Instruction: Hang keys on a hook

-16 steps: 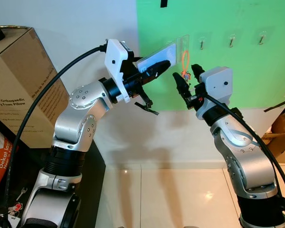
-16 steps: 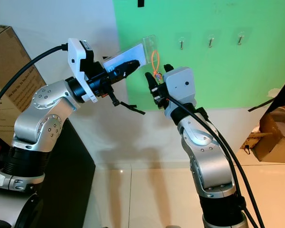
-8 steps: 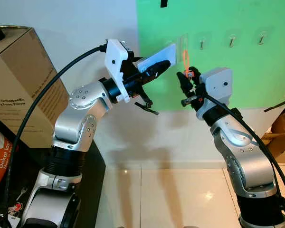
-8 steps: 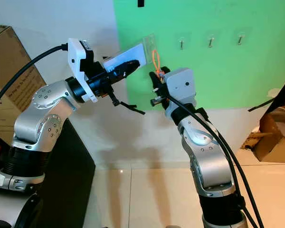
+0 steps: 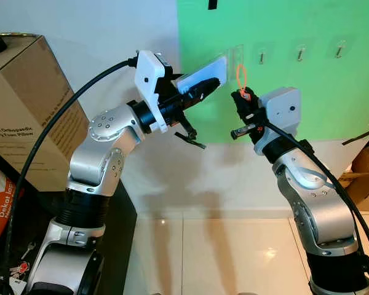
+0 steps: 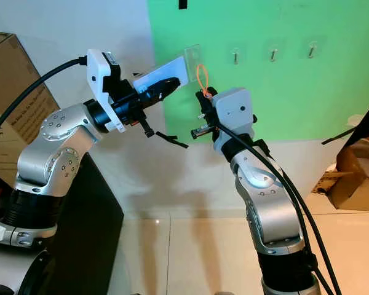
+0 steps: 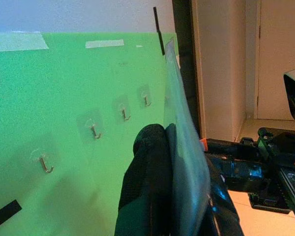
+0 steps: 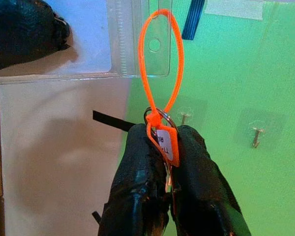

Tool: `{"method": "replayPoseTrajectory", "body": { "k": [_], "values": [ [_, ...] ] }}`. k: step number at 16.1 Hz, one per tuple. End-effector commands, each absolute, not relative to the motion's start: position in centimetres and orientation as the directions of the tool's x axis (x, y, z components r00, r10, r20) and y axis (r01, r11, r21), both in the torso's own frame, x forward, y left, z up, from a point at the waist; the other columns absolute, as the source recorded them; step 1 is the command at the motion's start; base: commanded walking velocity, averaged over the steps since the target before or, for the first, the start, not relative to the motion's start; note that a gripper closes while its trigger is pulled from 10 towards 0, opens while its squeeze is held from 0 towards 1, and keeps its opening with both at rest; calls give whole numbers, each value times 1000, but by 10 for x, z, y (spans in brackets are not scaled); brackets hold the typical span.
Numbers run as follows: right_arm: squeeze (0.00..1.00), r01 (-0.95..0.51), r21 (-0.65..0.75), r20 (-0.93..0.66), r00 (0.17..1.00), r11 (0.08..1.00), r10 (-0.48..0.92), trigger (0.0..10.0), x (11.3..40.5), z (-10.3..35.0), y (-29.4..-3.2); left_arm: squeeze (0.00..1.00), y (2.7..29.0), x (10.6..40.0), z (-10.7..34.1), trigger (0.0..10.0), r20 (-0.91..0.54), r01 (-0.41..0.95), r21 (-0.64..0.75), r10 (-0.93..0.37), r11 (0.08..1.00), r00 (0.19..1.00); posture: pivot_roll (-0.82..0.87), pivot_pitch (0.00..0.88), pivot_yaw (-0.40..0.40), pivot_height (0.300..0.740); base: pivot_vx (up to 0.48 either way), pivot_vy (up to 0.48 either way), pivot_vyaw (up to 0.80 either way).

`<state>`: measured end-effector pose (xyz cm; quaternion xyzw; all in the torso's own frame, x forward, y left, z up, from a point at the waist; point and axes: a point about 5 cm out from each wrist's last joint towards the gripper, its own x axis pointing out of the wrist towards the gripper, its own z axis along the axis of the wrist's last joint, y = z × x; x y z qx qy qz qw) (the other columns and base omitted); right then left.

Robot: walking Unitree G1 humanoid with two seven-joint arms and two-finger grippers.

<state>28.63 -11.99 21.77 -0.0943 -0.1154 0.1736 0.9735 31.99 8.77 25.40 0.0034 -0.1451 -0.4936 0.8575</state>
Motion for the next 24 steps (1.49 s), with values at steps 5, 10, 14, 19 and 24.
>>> {"method": "replayPoseTrajectory", "body": {
  "k": [5,10,14,19,24],
  "values": [
    [0,-380,-184,214,885,907,414,0,280,222,-119,0,99,323,251,10000,232,821,156,-828,550,511,-183,0,117,740,0,0,0],
    [0,-550,-118,222,797,827,562,0,255,225,-122,0,120,327,224,10000,135,772,157,-788,616,601,-193,0,115,740,0,0,0],
    [0,-597,-113,186,772,794,607,0,248,224,-123,0,120,324,206,10000,65,767,129,-777,629,626,-200,0,103,740,0,0,0],
    [0,-577,-116,151,794,808,589,0,249,222,-128,1000,130,318,197,10000,63,751,48,-752,659,656,-206,0,90,740,0,0,0],
    [0,-542,-219,18,829,811,558,0,253,208,-135,1000,155,301,180,10000,-15,706,91,-708,703,706,-203,0,83,740,0,0,0]
  ]
}}
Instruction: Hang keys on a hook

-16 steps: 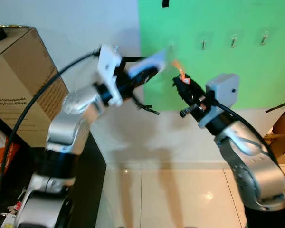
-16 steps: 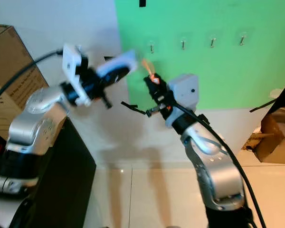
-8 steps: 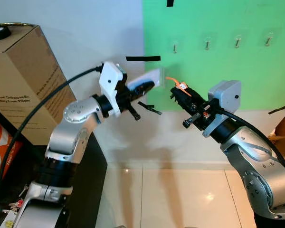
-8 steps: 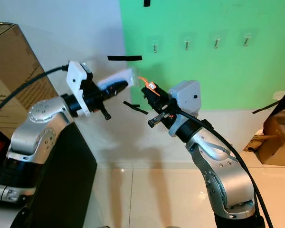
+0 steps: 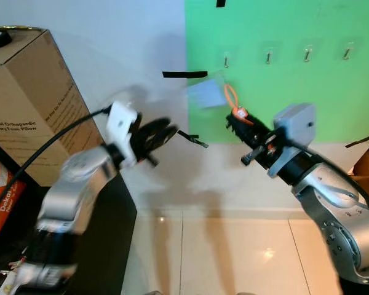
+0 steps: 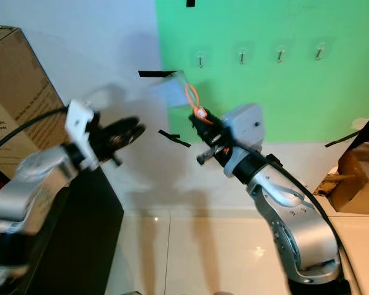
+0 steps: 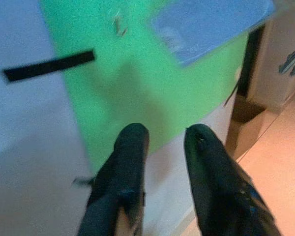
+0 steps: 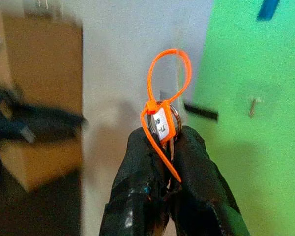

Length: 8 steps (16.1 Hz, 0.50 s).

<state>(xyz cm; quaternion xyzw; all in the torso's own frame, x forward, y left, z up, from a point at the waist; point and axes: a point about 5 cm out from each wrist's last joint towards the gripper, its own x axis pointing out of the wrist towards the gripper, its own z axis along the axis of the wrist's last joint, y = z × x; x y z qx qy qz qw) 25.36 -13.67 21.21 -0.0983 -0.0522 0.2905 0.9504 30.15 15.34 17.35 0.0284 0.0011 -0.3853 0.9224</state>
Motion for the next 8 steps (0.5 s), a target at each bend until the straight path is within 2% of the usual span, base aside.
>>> {"method": "replayPoseTrajectory", "body": {
  "k": [1,5,8],
  "values": [
    [0,-540,-239,-2,831,807,556,0,254,206,-136,1000,156,300,179,10000,-17,703,100,-705,704,709,-203,0,83,740,0,0,0],
    [0,-546,-315,-191,838,776,512,0,255,178,-144,1000,161,295,183,10000,-1,681,104,-684,725,729,-190,0,68,740,0,0,0],
    [0,-568,-256,-182,823,782,538,0,251,178,-141,1000,149,289,179,10000,-15,700,116,-704,704,710,-193,0,69,740,0,0,0]
  ]
}}
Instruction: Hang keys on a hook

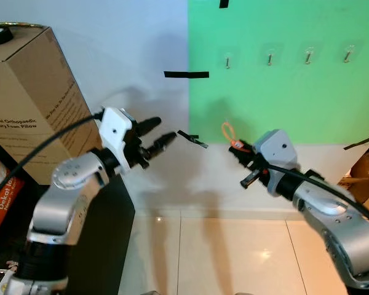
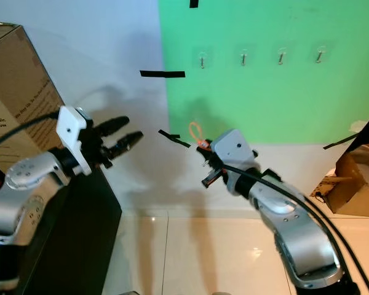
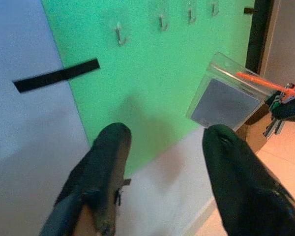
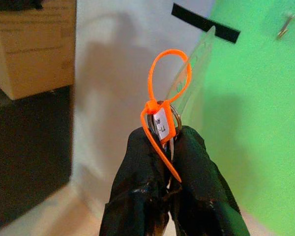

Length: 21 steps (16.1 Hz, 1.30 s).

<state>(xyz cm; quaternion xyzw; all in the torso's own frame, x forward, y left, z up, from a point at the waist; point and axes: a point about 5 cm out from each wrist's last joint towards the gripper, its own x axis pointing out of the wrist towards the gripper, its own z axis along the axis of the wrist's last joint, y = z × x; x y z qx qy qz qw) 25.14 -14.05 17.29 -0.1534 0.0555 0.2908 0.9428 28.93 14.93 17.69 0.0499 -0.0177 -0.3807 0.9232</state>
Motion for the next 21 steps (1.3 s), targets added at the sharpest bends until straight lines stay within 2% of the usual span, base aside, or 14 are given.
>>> {"method": "replayPoseTrajectory", "body": {
  "k": [1,2,3,6,8,9,10,11,12,13,16,19,21],
  "values": [
    [0,-550,-247,-166,835,798,524,0,252,179,-142,1000,146,288,176,10000,-29,696,127,-698,707,715,-194,0,69,740,0,0,0],
    [0,-515,-244,-131,857,822,498,0,255,182,-143,451,139,286,172,10000,-32,693,131,-696,709,717,-195,0,71,740,0,0,0],
    [0,-474,-233,-91,880,849,466,0,258,186,-144,0,131,284,169,10000,-31,686,139,-690,714,724,-195,0,72,740,0,0,0],
    [0,-365,-213,-23,929,906,369,0,265,187,-144,0,119,283,165,10000,-3,637,142,-643,758,766,-193,0,71,740,0,0,0],
    [0,-351,-304,-29,932,886,360,0,265,183,-143,0,117,286,164,10000,9,595,168,-605,786,796,-193,0,72,740,0,0,0],
    [0,-313,-240,10,946,919,325,0,265,183,-143,0,117,289,163,10000,20,549,166,-560,819,828,-192,0,72,740,0,0,0],
    [0,-220,-163,71,970,962,234,10000,267,188,-148,0,118,292,162,10000,22,514,172,-525,840,851,-192,0,69,740,0,0,0],
    [0,-161,-107,94,981,981,171,10000,268,189,-152,0,119,294,161,10000,17,486,171,-496,857,868,-189,0,66,740,0,0,0],
    [0,-44,22,64,997,999,43,10000,266,180,-162,0,127,301,156,10000,2,404,183,-411,896,912,-187,0,65,740,0,0,0],
    [0,-4,54,36,999,999,3,10000,263,171,-166,0,133,304,151,10000,-23,340,208,-343,917,939,-185,0,67,740,0,0,0],
    [0,68,43,-30,997,997,-67,10000,254,151,-176,0,132,305,151,10000,2,333,179,-339,926,941,-196,0,82,740,0,0,0],
    [0,61,40,-23,998,997,-60,10000,251,149,-176,0,128,307,147,10000,9,343,179,-350,922,937,-202,0,91,740,0,0,0],
    [0,-3,23,-4,1000,1000,3,10000,252,153,-169,0,127,307,147,10000,7,343,150,-347,927,938,-199,0,88,740,186,0,238]
  ]
}}
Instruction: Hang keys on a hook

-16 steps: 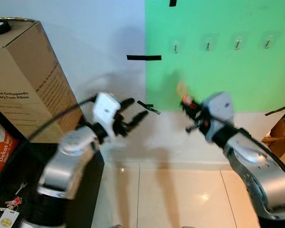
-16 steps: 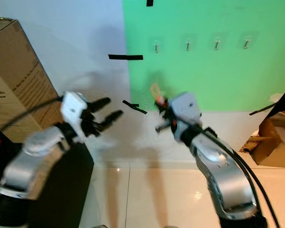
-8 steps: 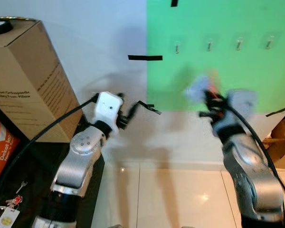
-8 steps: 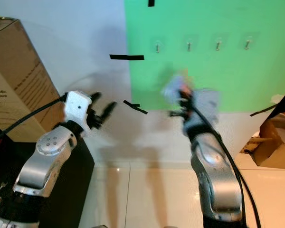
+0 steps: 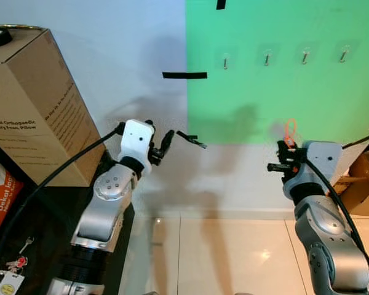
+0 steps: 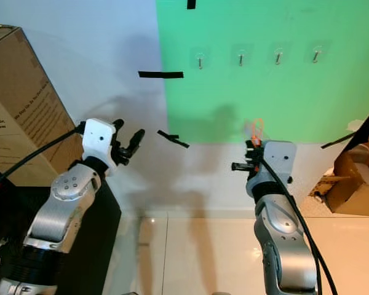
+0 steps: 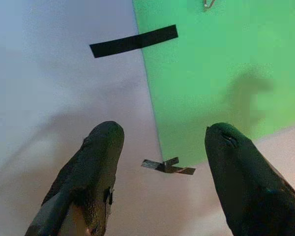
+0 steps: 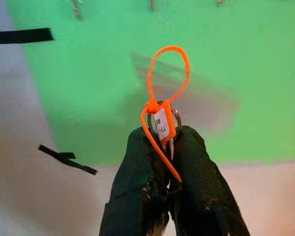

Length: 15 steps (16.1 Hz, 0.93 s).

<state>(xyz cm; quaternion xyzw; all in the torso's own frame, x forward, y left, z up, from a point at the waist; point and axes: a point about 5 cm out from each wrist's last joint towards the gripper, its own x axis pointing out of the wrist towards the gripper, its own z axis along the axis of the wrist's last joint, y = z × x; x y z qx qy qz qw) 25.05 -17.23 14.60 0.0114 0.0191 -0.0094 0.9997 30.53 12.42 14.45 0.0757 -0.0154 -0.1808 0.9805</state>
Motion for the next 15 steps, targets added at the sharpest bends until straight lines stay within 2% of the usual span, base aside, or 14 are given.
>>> {"method": "replayPoseTrajectory", "body": {
  "k": [1,6,10,14,15],
  "values": [
    [0,-16,17,5,1000,1000,16,10000,253,154,-166,0,126,306,144,10000,-1,346,150,-350,926,937,-196,0,83,740,371,0,800],
    [0,-16,-17,4,1000,1000,17,10000,256,153,-168,0,125,304,138,10000,-15,353,142,-354,925,935,-192,0,75,740,373,0,731],
    [0,-27,-27,-1,1000,999,27,10000,256,152,-168,0,126,304,136,10000,-29,353,138,-352,925,935,-194,0,76,740,370,0,0],
    [0,-111,-74,-24,994,991,109,10000,253,148,-165,0,129,304,134,10000,-34,333,112,-331,936,943,-195,0,72,740,0,0,0],
    [0,-127,-81,-21,992,989,125,10000,253,149,-164,0,128,304,136,10000,-22,330,115,-330,937,944,-195,0,71,740,0,0,800]
  ]
}}
